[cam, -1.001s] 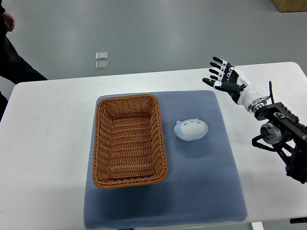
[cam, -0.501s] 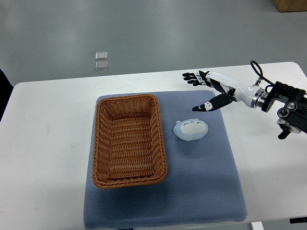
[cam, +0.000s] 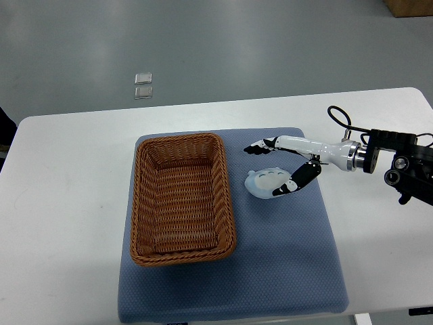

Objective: Place blue toy in brown basket
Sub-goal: 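Close the right hand fingers around the white plush toy, then lift the toy with the right hand and carry it over the basket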

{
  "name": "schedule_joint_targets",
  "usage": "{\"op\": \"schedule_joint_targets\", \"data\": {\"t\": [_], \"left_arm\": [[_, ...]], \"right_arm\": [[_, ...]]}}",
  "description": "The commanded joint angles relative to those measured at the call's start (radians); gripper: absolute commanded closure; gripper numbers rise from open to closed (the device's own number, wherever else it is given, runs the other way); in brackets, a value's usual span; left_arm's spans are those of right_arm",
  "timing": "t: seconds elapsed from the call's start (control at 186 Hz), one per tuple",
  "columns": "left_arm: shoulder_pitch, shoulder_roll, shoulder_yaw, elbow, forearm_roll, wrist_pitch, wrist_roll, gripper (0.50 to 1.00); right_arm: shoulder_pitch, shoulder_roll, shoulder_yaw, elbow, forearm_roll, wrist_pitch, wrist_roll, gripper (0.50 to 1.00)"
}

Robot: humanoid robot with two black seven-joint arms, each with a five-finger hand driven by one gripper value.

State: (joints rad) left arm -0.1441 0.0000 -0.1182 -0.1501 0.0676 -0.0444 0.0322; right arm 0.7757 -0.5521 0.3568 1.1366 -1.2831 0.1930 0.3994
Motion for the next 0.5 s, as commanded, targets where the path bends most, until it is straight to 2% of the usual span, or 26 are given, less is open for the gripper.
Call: {"op": "schedule_joint_targets", "data": {"t": [0.0,0.124,0.307,0.447,0.495], "left_arm": [[0.000,0.000,0.000,0.000,0.000,0.001,0.000,0.500],[0.000,0.000,0.000,0.000,0.000,0.000,0.000,0.500],[0.000,0.000,0.002,0.000,0.000,0.000,0.000,0.500],[0.000,0.000,0.003,0.000,0.001,0.000,0.002,0.500],[0.000,0.000,0.002,0.000,0.001,0.000,0.000,0.500]], "right_arm": [[-0.006,0.008,-0.024,-0.015,-0.045,-0.024,-0.001,0.615],[-0.015,0.031,-0.027,-0.031,-0.076,-0.053,-0.002,0.634],[-0.015,0.051,-0.058,-0.043,-0.116,-0.133,-0.051,0.701],[-0.019,0.061,-0.065,-0.057,-0.125,-0.159,-0.071,0.736],[-0.019,0.066,-0.075,-0.058,-0.136,-0.161,-0.077,0.766]]}}
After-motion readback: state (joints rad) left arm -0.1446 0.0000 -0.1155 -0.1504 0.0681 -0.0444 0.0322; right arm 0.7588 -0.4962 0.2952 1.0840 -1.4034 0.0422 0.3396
